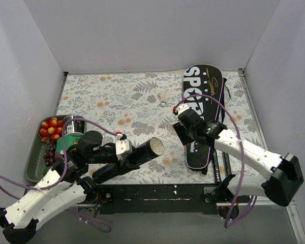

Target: Pack up the badminton gear

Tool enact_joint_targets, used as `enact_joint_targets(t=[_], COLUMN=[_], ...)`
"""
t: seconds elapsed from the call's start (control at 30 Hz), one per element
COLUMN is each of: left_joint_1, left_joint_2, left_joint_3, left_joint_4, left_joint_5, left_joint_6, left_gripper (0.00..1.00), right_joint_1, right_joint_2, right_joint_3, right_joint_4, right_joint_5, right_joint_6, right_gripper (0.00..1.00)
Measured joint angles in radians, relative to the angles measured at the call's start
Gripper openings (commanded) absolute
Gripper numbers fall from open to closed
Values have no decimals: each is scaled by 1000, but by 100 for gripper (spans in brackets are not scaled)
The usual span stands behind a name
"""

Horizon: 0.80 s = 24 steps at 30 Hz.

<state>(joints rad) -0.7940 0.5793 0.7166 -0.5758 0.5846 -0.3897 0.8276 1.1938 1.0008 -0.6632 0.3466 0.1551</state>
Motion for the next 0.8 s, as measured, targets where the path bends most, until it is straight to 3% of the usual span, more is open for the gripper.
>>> enact_joint_targets(t=[0.37,0.8], left_joint_1=[0,0], left_joint_2=[-51,-82], left_joint_3=[0,-1], left_joint_4=[0,-8], left_joint_5=[0,0], left_joint_6=[-2,-9], left_gripper=[19,19], right_joint_1=[-7,-8], right_joint_2=[184,414], right_joint_3=[-72,6], right_joint_4=[303,443], right_joint_5=[121,163], right_joint_6=[-204,-345], right_gripper=[68,61])
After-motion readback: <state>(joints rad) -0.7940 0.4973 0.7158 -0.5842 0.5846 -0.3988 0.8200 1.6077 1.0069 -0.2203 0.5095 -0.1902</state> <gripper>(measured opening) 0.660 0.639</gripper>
